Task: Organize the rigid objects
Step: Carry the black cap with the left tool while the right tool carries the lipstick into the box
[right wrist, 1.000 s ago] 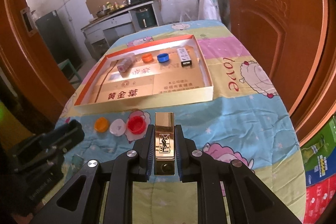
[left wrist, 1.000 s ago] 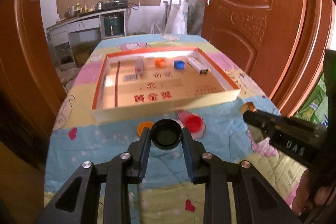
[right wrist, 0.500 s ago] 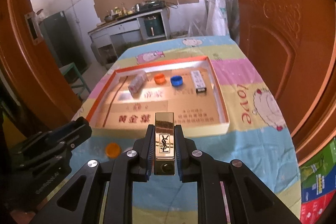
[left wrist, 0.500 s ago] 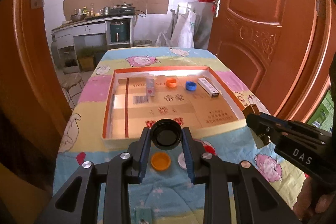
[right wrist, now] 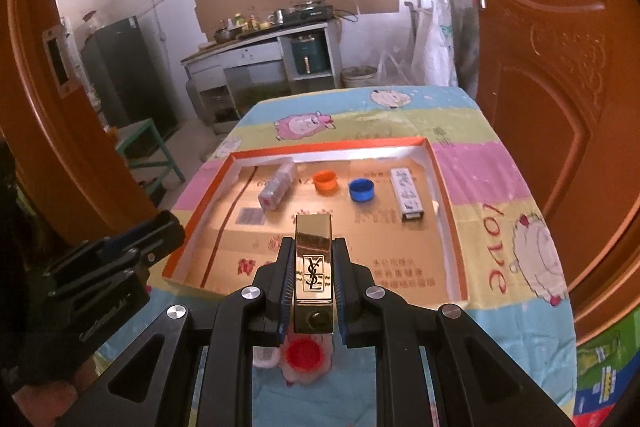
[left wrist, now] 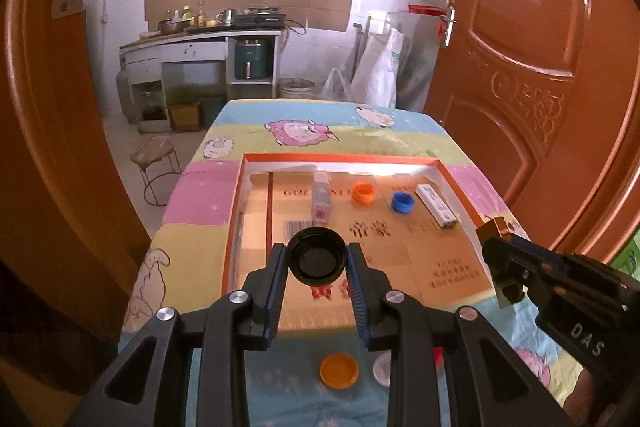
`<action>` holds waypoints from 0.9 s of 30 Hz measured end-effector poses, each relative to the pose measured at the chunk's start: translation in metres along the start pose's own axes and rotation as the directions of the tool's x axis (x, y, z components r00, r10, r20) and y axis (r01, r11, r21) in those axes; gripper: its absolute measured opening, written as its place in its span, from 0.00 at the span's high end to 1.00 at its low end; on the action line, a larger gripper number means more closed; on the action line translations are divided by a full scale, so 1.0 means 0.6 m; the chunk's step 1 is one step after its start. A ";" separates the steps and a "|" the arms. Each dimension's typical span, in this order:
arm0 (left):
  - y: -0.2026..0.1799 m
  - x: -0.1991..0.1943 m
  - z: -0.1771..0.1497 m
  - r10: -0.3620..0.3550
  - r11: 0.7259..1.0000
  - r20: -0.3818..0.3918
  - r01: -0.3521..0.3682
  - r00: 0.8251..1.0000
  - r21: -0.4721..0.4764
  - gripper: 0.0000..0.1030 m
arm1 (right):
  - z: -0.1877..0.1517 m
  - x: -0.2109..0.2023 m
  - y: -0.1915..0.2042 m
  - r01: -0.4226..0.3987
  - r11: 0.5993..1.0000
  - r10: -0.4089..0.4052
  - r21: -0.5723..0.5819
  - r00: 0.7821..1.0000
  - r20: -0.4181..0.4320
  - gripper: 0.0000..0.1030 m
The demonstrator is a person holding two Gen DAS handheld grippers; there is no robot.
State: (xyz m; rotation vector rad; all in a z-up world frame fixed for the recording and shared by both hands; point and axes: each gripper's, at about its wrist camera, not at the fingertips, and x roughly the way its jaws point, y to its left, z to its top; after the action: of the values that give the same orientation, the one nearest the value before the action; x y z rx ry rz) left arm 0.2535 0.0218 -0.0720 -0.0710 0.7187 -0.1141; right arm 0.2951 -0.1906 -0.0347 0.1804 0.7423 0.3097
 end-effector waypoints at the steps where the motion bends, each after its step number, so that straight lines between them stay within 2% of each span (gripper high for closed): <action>1: 0.001 0.005 0.005 0.004 1.000 0.002 -0.004 1.000 -0.003 0.71 | 0.005 0.004 0.001 -0.004 1.000 0.004 -0.004 1.000 0.002 0.82; 14: 0.010 0.073 0.049 0.048 0.999 -0.012 -0.048 0.999 -0.008 0.71 | 0.055 0.064 -0.009 -0.019 0.999 0.019 -0.032 1.000 0.002 0.82; 27: 0.036 0.132 0.073 0.055 0.998 -0.046 -0.056 0.997 -0.030 0.71 | 0.072 0.129 -0.013 -0.042 0.998 0.040 -0.041 0.998 -0.039 0.82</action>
State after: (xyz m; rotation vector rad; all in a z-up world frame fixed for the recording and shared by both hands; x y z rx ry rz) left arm 0.3432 0.0340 -0.0933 -0.0789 0.7673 -0.0514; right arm 0.3800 -0.1740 -0.0546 0.1507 0.7695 0.3683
